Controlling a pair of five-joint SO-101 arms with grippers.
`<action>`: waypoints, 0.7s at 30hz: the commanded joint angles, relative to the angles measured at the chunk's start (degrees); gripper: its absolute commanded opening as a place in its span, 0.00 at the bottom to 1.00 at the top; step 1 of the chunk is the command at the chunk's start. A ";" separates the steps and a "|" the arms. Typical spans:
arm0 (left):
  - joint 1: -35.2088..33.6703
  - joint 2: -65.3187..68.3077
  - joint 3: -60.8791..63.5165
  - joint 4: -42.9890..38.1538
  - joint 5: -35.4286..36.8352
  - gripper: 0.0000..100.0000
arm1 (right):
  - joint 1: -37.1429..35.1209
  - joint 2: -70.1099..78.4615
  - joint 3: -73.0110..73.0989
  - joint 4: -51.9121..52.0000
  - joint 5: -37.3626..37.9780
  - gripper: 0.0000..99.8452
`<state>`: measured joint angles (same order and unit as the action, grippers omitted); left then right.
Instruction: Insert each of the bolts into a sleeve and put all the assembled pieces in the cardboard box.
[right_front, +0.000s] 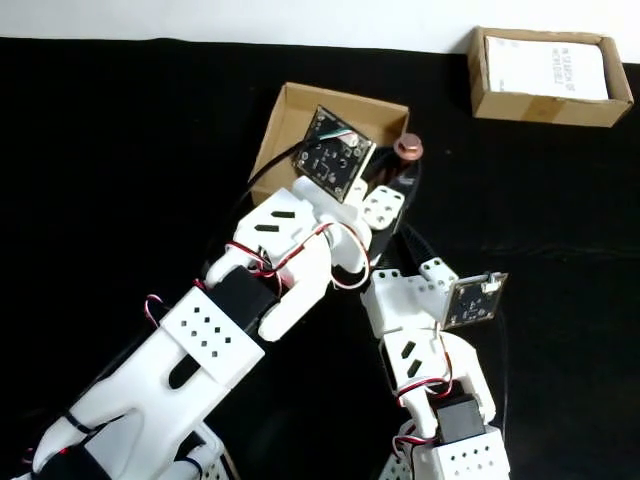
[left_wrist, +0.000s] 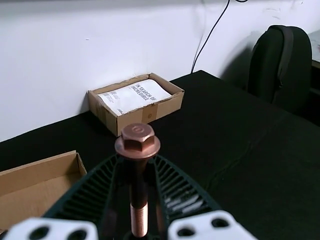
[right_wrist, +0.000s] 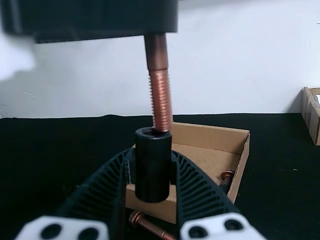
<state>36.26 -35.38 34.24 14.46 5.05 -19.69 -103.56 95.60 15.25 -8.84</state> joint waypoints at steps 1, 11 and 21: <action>0.66 -0.84 -2.95 0.26 0.26 0.01 | -0.13 -0.31 4.62 -1.10 0.44 0.01; 0.84 -0.84 -2.95 5.80 0.26 0.01 | 0.04 -0.31 4.62 -1.10 0.44 0.01; 2.42 -0.40 -2.86 13.63 0.35 0.03 | 0.04 -0.31 4.53 -1.10 0.44 0.01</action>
<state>37.85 -35.38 34.24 27.38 4.97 -19.69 -103.56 95.60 15.25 -8.84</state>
